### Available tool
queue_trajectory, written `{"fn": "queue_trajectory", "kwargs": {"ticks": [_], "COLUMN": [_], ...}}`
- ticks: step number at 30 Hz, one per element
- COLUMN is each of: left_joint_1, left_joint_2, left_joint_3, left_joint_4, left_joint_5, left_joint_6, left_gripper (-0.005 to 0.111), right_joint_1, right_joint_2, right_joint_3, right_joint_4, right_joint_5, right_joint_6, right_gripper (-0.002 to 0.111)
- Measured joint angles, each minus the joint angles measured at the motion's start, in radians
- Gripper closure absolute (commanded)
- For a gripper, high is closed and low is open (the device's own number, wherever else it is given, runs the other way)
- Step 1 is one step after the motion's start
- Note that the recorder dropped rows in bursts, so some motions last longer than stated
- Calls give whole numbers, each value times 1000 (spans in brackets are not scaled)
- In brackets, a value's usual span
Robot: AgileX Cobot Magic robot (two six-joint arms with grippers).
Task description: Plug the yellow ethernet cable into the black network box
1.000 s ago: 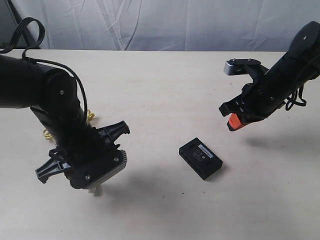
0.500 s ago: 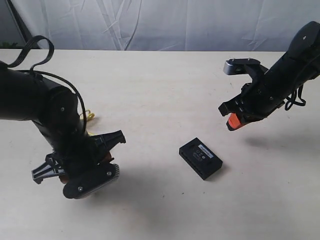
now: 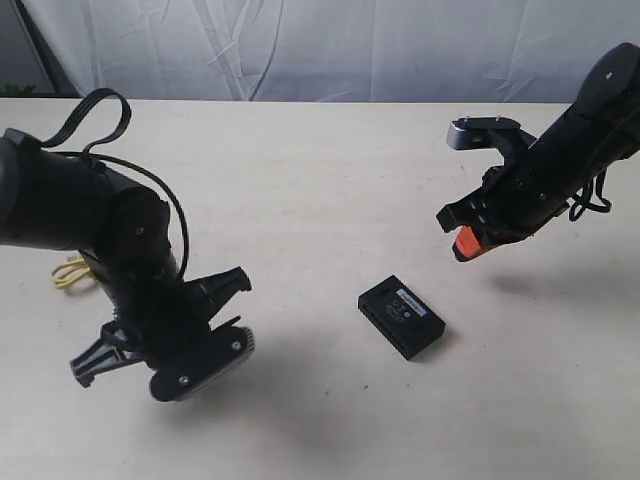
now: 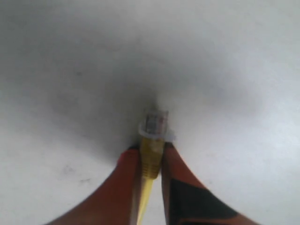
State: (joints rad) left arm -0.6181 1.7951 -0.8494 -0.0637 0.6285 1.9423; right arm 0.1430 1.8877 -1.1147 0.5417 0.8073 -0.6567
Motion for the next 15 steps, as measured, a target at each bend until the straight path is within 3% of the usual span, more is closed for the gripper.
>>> {"fn": "queue_trajectory", "kwargs": {"ticks": [15], "left_joint_1": [0], "left_joint_2": [4], "left_joint_3": [-127], "left_joint_4": [-62], "left_joint_5": [-12], "left_joint_6": [-1140], "left_gripper": [107], "right_joint_1": [0], "right_joint_2": [0], "right_joint_3": [0], "right_joint_4": [5], "right_joint_5": [-8], "right_joint_6": [0], "right_gripper": [109]}}
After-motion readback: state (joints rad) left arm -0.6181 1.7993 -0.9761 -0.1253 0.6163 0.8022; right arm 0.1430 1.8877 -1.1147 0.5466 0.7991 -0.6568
